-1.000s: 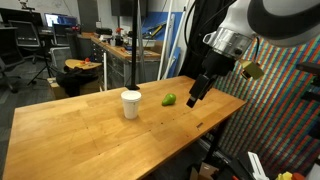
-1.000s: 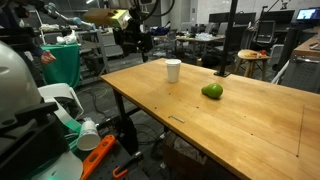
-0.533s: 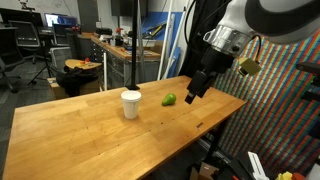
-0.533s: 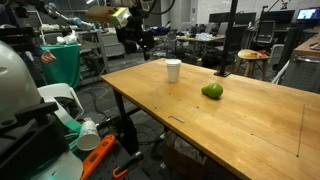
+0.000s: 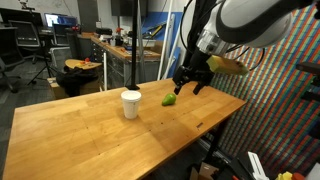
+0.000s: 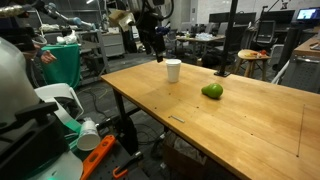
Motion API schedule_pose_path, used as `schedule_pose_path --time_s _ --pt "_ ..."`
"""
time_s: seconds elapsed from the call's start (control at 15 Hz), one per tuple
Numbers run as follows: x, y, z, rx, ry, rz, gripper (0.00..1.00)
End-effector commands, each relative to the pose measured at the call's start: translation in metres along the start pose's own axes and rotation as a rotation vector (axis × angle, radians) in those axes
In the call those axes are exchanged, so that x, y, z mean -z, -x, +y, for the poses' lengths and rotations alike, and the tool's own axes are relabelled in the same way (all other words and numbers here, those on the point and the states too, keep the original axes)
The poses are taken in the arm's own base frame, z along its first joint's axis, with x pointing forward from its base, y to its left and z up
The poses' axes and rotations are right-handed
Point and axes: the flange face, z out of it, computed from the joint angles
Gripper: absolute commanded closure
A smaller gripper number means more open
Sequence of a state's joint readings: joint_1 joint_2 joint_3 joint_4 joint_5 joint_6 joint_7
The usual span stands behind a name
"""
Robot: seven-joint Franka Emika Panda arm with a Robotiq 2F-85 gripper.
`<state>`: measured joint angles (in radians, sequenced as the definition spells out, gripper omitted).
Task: Pick up the pearl from the table and put it in the white cup.
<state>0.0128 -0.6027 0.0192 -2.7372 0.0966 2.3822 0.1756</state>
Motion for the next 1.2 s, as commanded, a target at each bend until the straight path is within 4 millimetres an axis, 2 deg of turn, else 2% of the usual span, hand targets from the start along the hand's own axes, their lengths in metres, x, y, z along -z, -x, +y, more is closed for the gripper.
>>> schedule_pose_path --time_s 0.0,0.27,0.47,0.6,1.13 --pt "-0.011 -0.03 -0.003 -0.187 0.05 0.02 0.0" --pt "-0.019 -0.056 -0.002 -0.394 0.111 0.026 0.0" --pt "-0.026 -0.083 0.003 -0.511 0.151 0.042 0.0" --pt "-0.029 -0.097 0.003 -0.526 0.151 0.044 0.0" --pt "-0.058 -0.151 -0.005 -0.401 0.119 0.026 0.0"
